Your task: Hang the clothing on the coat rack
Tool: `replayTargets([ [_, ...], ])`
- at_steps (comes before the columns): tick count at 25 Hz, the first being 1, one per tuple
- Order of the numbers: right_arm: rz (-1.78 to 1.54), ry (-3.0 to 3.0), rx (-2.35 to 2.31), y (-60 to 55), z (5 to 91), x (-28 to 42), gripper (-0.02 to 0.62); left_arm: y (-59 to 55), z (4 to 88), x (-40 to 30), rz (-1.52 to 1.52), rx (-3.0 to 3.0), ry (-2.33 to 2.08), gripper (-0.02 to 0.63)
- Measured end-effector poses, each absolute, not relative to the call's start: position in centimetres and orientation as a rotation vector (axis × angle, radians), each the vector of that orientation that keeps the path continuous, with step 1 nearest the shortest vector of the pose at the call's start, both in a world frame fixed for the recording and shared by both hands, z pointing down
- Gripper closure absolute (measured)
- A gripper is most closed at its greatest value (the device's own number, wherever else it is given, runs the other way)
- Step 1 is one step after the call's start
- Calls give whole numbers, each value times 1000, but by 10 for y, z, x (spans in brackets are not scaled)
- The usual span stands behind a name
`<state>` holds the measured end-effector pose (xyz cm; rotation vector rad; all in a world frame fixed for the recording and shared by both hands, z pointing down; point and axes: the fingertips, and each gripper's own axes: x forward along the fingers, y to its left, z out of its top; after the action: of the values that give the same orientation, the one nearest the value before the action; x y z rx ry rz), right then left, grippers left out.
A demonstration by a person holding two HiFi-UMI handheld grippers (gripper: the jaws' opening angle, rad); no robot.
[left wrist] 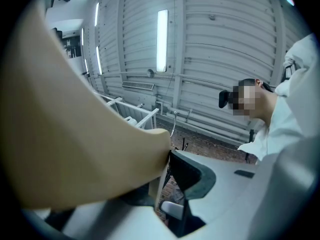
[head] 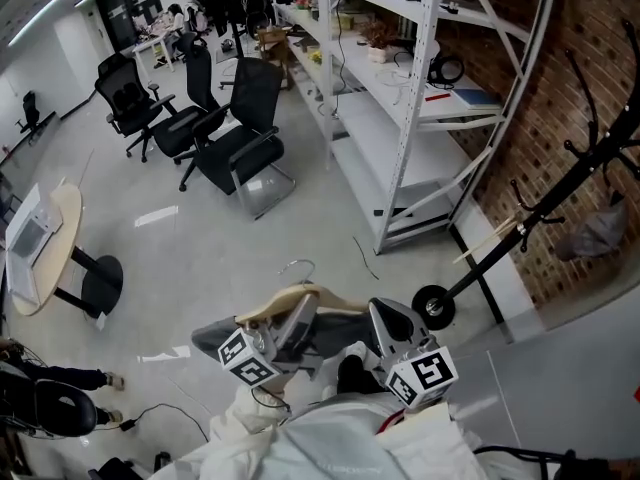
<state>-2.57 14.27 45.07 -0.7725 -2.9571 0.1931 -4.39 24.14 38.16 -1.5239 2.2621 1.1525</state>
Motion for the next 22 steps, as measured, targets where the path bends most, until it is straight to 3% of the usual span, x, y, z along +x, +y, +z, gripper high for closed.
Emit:
replayTargets([
  [22,241,-3060,-427,17,457,-152,574,105,388,-174,1188,-1886,2125,506],
])
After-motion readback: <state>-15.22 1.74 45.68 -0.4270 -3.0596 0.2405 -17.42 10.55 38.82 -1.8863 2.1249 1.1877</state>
